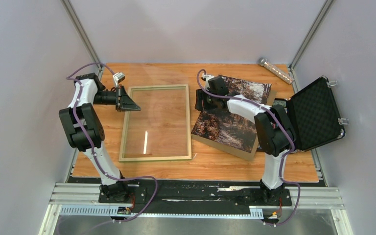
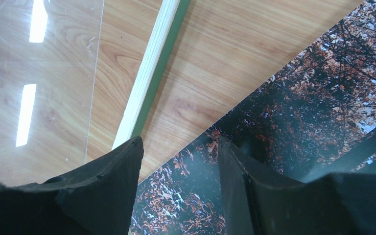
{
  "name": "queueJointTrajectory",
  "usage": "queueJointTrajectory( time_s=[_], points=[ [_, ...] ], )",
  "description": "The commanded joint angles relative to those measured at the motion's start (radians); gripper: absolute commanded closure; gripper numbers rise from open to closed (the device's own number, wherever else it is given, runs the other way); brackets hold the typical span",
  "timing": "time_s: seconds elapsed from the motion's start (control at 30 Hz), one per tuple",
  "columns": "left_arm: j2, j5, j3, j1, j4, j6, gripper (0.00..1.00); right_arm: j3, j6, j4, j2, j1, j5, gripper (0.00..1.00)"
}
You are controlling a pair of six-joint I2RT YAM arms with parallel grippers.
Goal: Put the photo into the frame
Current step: Place the photo frame item in the photo frame.
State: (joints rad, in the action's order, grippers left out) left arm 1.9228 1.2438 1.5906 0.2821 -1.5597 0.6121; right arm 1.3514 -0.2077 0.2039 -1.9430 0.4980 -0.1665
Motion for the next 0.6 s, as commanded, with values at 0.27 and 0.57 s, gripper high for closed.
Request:
queueJointTrajectory(
  time_s=[0.27, 0.57],
  points=[
    [0.052, 0.032, -0.007, 0.002, -0.102, 0.055, 1.0, -0.003, -0.007, -0.043, 0.029, 0.001, 0.0, 0.44],
    [0.067, 0.008, 0.002, 0.002, -0.047, 0.021, 1.0, 0.002, -0.011, -0.043, 0.024, 0.001, -0.016, 0.44]
  ],
)
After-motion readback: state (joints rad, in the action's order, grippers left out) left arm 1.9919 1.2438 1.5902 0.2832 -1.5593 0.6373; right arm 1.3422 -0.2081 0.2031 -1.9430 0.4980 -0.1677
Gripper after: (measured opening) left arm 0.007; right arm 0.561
